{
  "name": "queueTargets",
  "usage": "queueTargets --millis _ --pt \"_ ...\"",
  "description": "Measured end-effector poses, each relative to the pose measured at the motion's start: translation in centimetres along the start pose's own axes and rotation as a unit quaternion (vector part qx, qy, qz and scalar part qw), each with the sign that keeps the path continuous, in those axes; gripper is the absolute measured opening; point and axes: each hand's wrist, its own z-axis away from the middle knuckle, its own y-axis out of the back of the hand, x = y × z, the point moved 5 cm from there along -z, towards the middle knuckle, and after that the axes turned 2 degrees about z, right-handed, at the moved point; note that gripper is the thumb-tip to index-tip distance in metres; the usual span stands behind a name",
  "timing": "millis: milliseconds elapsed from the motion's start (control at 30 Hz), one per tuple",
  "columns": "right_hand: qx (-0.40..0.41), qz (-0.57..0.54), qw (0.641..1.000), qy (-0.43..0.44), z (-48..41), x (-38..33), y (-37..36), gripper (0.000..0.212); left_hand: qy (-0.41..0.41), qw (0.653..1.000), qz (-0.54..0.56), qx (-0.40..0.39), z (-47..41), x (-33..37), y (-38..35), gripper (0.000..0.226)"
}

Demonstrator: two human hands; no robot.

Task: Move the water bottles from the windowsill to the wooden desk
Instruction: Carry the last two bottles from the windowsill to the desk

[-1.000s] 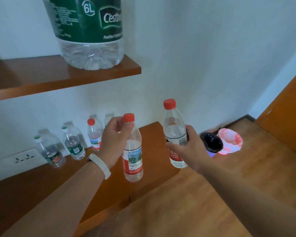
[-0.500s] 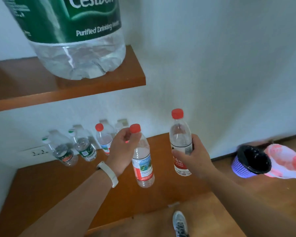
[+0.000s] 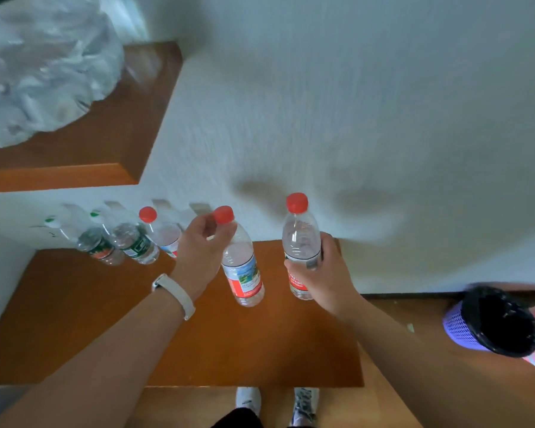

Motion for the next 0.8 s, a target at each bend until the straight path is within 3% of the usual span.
queueTargets --millis 233,467,800 --pt "-0.003 0.037 0.999 -0.009 -4.4 2.8 -0.8 0.049 0.049 0.999 0.009 0.004 -2.5 -1.0 -2.6 0.024" --pt "0.046 0.074 0.996 0.008 -8.5 5.9 -1.2 0.053 0.038 0.999 0.021 0.02 -4.5 -2.3 -4.7 0.03" --pt "0.042 0.067 0.996 0.044 -10.9 8.3 -4.3 0.06 0.076 0.995 0.041 0.043 -5.8 -3.8 -4.3 0.029"
